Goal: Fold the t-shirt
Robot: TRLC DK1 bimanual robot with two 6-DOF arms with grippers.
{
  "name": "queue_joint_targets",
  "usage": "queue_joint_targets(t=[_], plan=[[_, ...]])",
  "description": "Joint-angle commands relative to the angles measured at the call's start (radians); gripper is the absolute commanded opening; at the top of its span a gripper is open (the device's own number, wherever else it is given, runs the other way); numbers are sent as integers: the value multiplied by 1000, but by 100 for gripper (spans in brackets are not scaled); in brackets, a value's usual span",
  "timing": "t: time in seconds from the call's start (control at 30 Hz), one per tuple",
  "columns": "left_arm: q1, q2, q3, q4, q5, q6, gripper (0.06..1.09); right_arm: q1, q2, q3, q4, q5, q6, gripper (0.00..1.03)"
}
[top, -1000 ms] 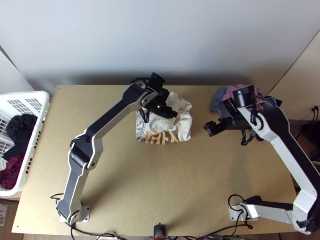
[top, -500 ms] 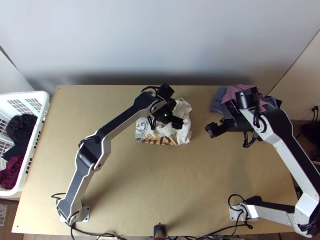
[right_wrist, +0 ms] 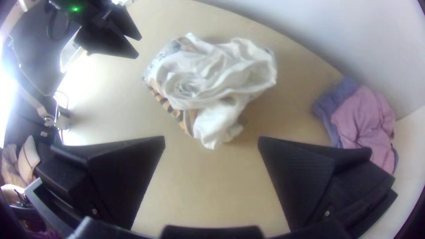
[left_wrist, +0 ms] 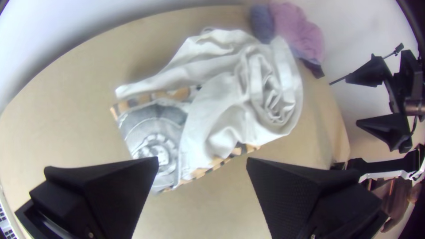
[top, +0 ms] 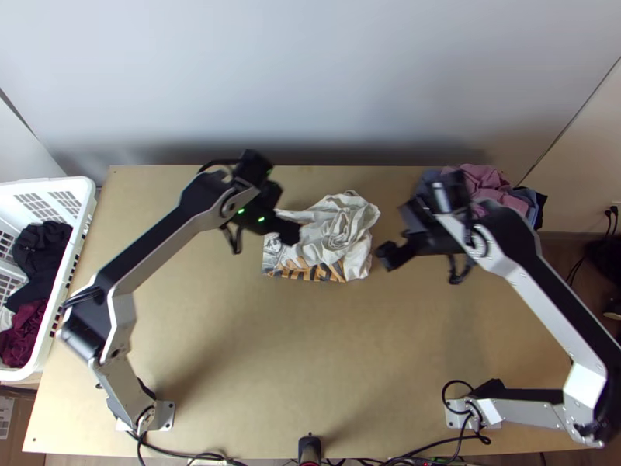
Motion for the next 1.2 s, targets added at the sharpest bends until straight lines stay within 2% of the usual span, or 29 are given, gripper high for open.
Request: queue_joint_targets(t=[0.0, 0.33, 0.67, 0.83, 1.17], plan=[[89, -160, -294, 74, -52, 19, 103, 170, 184, 128, 66, 2, -11, 98], [99, -191, -389, 125, -107, 11, 103, 282, 461, 287, 247, 2, -11, 98], [99, -163, -382, 134, -123, 9, 103, 228, 633, 266, 323, 3, -8, 98], [97, -150, -368, 135, -123, 13, 103, 154, 624, 160, 326, 2, -6, 98], [79, -73, -265, 126, -123, 14, 103, 75, 428, -56, 326, 2, 18, 98]])
